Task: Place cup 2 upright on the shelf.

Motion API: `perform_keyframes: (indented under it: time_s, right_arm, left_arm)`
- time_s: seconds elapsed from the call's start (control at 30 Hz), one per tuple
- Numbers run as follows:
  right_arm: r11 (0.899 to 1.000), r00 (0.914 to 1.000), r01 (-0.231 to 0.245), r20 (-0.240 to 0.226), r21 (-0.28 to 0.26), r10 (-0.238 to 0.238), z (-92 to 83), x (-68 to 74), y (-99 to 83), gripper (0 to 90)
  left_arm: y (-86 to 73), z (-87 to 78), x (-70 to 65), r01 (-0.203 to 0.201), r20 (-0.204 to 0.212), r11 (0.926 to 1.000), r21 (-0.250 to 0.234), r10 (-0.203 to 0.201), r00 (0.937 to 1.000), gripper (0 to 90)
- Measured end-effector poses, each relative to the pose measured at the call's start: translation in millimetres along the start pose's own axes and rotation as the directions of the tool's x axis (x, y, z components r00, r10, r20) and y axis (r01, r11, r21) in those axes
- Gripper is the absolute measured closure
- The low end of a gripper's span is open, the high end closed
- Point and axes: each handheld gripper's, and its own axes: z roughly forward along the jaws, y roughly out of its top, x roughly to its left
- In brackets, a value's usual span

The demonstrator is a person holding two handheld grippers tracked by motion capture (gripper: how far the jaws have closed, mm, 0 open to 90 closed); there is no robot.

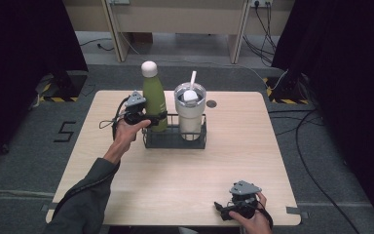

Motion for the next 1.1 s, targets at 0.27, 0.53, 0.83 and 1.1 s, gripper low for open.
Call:
perform_keyframes:
  time_s: [0.27,0.53,0.83,1.1]
  right_arm:
    - [1.000,1.0000,-0.003,-0.001,-0.001,0.003,-0.1,0.2,0.0,0.5]
    - [1.000,1.0000,-0.002,-0.001,-0.004,0.002,0.1,0.2,-0.2,0.4]
    - [1.000,1.0000,-0.001,-0.002,-0.004,0.001,0.0,0.2,-0.4,0.4]
    - [1.000,1.0000,0.002,-0.002,-0.006,-0.002,0.0,0.1,-0.7,0.4]
  left_arm:
    - [-8.4,4.6,2.1,0.008,-0.008,0.9999,0.009,-0.008,0.9999,20.4]
    - [-17.1,9.0,3.7,0.021,-0.012,0.9996,0.018,-0.021,0.9997,20.4]
    - [-21.2,13.1,1.7,0.019,-0.010,0.9996,0.019,-0.019,0.9998,20.4]
    - [-26.4,16.4,1.1,0.007,-0.016,0.9995,0.031,-0.007,0.9998,20.4]
